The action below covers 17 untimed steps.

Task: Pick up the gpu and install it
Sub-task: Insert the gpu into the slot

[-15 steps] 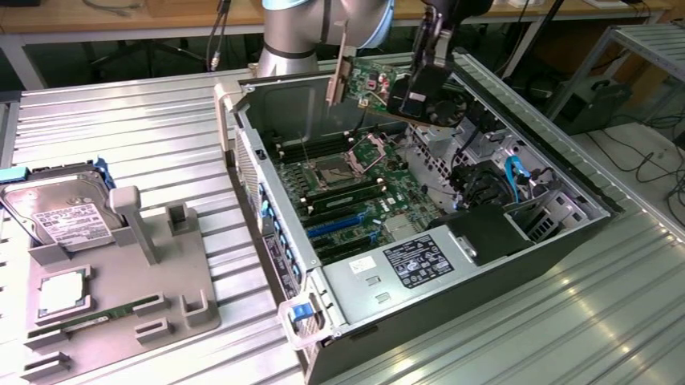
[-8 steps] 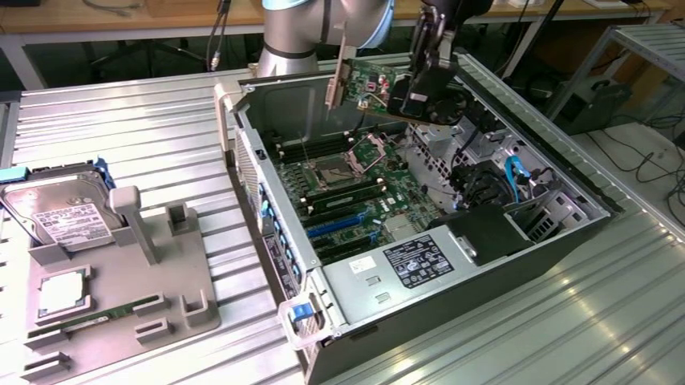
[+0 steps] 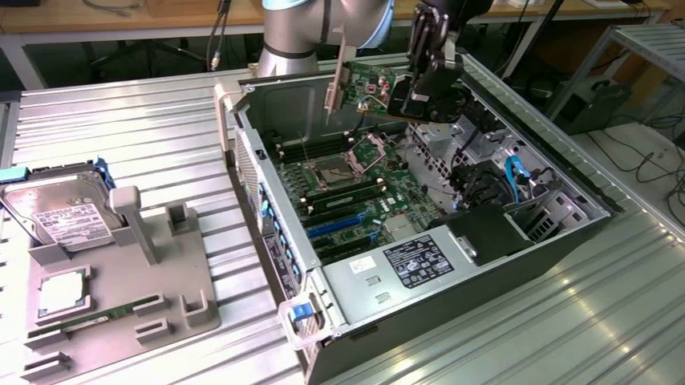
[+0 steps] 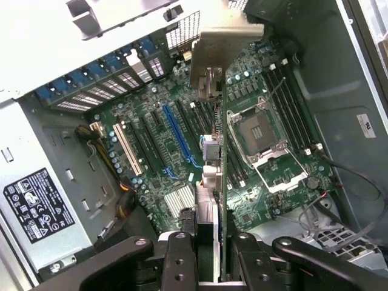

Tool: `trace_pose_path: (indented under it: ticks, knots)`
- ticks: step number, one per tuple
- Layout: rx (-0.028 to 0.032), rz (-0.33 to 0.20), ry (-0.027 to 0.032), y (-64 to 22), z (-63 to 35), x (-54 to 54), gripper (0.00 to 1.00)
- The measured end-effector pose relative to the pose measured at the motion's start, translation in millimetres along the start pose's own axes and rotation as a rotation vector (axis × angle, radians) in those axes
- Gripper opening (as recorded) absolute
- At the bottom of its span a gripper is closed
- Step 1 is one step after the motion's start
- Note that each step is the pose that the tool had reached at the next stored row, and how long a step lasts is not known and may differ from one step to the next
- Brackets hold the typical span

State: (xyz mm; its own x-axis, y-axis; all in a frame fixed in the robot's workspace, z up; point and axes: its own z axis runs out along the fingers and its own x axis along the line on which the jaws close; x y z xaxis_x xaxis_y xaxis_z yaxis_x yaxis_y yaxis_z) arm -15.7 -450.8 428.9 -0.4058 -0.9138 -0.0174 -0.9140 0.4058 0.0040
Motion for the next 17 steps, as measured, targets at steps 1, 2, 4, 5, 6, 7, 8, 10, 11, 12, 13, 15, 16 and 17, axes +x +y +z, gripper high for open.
trace_pose_path:
  ticks: [1, 2, 4, 5, 6, 7, 8, 10, 11, 12, 13, 15, 16, 17]
  knots:
    - [-0.0002, -0.012, 0.0001, 0.0, 0.0, 0.0, 0.28]
    - [-0.0004, -0.021, 0.0001, 0.0, 0.0, 0.0, 0.28]
    - [-0.0007, -0.039, 0.0003, 0.0, 0.0, 0.0, 0.28]
    - [-0.0009, -0.052, 0.0002, 0.0, 0.0, 0.0, 0.28]
    - [-0.0012, -0.063, 0.0003, 0.0, 0.0, 0.0, 0.28]
    - [-0.0013, -0.073, 0.0004, 0.0, 0.0, 0.0, 0.28]
    - [-0.0015, -0.082, 0.0004, 0.0, 0.0, 0.0, 0.28]
    - [-0.0017, -0.100, 0.0005, 0.0, 0.0, 0.0, 0.28]
    - [-0.0019, -0.109, 0.0005, 0.0, 0.0, 0.0, 0.28]
    - [-0.0021, -0.118, 0.0005, 0.0, 0.0, 0.0, 0.28]
    - [-0.0022, -0.127, 0.0006, 0.0, 0.0, 0.0, 0.28]
    - [-0.0026, -0.151, 0.0007, 0.0, 0.0, 0.0, 0.28]
    - [-0.0028, -0.161, 0.0007, 0.0, 0.0, 0.0, 0.28]
    - [-0.0030, -0.170, 0.0008, 0.0, 0.0, 0.0, 0.28]
